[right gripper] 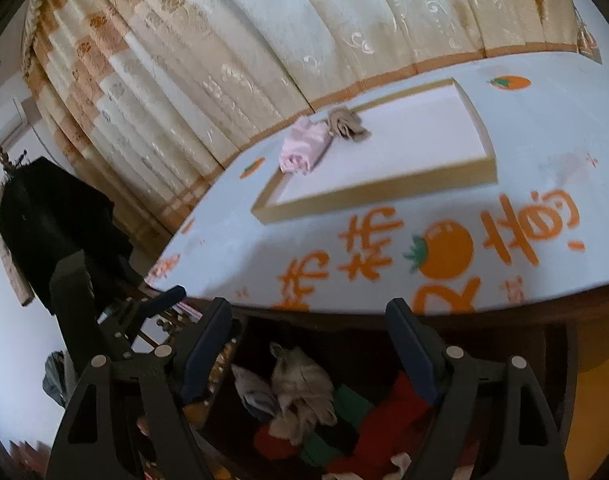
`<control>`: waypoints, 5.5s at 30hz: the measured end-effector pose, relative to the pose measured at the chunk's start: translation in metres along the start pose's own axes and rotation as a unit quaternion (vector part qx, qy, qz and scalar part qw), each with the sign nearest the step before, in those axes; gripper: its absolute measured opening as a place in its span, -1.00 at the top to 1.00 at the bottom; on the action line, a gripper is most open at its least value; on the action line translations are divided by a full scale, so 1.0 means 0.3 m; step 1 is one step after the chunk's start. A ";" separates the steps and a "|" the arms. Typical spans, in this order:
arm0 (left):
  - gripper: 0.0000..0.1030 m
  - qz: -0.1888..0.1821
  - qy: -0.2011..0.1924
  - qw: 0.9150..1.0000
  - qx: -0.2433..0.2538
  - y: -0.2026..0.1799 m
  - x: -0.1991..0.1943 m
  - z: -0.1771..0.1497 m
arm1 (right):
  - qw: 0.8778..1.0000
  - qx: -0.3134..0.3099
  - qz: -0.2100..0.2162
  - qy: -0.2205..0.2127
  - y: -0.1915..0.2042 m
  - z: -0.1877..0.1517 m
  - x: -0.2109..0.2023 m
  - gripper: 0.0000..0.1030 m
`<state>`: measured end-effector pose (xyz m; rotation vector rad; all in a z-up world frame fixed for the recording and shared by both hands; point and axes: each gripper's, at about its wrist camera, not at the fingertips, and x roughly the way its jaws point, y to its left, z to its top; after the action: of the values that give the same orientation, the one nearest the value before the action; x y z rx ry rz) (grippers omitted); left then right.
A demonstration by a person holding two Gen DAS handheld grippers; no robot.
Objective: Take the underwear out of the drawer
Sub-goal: 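Withdraw both tools from the tray back toward the open drawer, then grasp the white sock in the drawer with the right tool, then grasp the beige underwear in the drawer with the left tool while the right holds the white sock, then lift the beige underwear out with the left tool while the right lifts the white sock, then carry the beige underwear and white sock up over the beige tray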
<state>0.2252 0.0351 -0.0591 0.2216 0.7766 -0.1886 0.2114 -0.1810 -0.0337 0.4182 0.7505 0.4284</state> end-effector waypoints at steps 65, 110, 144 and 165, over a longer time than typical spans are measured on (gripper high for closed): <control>-0.92 0.024 0.139 0.987 -0.082 -0.020 0.122 -0.220 | 0.983 -0.133 0.019 0.124 0.057 -0.201 0.142 0.61; 0.25 -0.059 0.189 0.949 -0.245 0.020 0.227 -0.286 | 0.996 0.015 0.008 0.087 -0.153 -0.243 0.057 0.61; 0.25 -0.045 0.106 0.991 -0.063 -0.112 0.007 -0.348 | 0.993 0.081 -0.026 0.079 -0.177 -0.432 -0.030 0.61; 0.25 -0.083 0.044 0.995 -0.044 -0.115 -0.140 -0.353 | 0.992 0.100 -0.044 0.063 -0.184 -0.455 -0.114 0.61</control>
<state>0.1163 0.0338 -0.1069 0.0822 0.8893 -0.3037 0.1025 -0.2161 -0.1324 0.5479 0.9354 0.3002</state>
